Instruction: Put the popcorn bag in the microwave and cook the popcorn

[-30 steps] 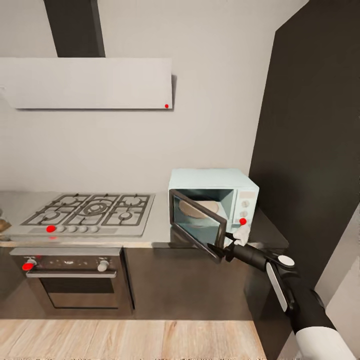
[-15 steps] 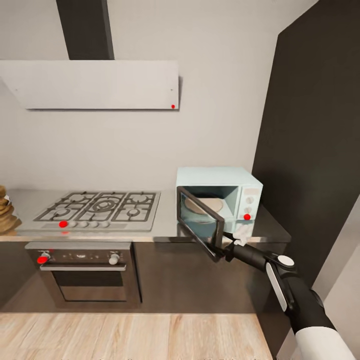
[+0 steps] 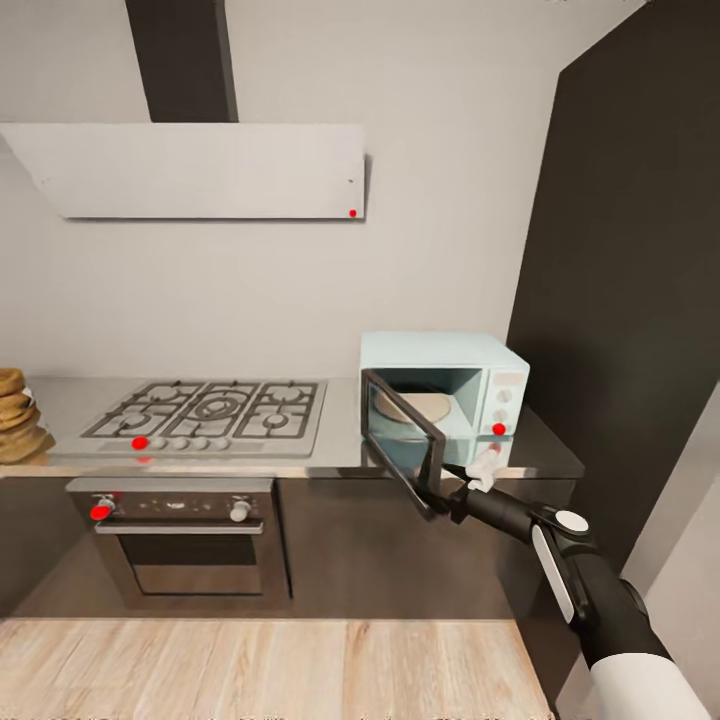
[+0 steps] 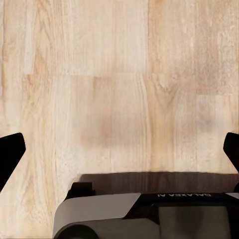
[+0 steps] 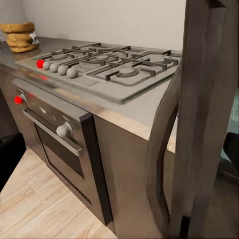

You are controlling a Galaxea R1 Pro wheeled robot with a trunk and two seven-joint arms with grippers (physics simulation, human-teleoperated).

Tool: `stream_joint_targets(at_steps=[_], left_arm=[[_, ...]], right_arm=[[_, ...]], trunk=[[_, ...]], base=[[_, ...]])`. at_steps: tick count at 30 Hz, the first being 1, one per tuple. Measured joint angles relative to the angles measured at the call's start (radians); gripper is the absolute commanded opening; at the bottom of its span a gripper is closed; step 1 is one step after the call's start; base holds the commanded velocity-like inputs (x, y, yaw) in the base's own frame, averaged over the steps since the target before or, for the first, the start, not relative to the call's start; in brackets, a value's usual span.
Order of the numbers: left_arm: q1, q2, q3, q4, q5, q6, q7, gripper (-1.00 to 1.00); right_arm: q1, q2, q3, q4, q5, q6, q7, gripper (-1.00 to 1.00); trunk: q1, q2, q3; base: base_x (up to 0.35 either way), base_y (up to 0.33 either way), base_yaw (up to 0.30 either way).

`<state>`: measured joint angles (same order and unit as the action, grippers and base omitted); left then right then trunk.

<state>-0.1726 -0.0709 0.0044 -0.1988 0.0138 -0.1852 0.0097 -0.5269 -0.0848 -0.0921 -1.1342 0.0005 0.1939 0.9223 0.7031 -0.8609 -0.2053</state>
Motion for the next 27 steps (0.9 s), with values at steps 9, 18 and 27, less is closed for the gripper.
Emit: stream_joint_targets(at_steps=[9,18,27], left_arm=[[0.000,0.000,0.000,0.000,0.000,0.000,0.000,1.00],[0.000,-0.001,0.000,0.000,0.000,0.000,0.000,1.00],[0.000,-0.001,0.000,0.000,0.000,0.000,0.000,1.00]], right_arm=[[0.000,0.001,0.001,0.000,0.000,0.000,0.000,1.00],[0.000,0.001,0.002,0.000,0.000,0.001,0.000,1.00],[0.000,0.001,0.002,-0.001,0.000,0.001,0.001,1.00]], trunk=[[0.000,0.000,0.000],[0.000,0.000,0.000],[0.000,0.000,0.000]], base=[[-0.106,0.119,0.000],[-0.005,-0.013,0.000],[-0.001,-0.177,0.000]])
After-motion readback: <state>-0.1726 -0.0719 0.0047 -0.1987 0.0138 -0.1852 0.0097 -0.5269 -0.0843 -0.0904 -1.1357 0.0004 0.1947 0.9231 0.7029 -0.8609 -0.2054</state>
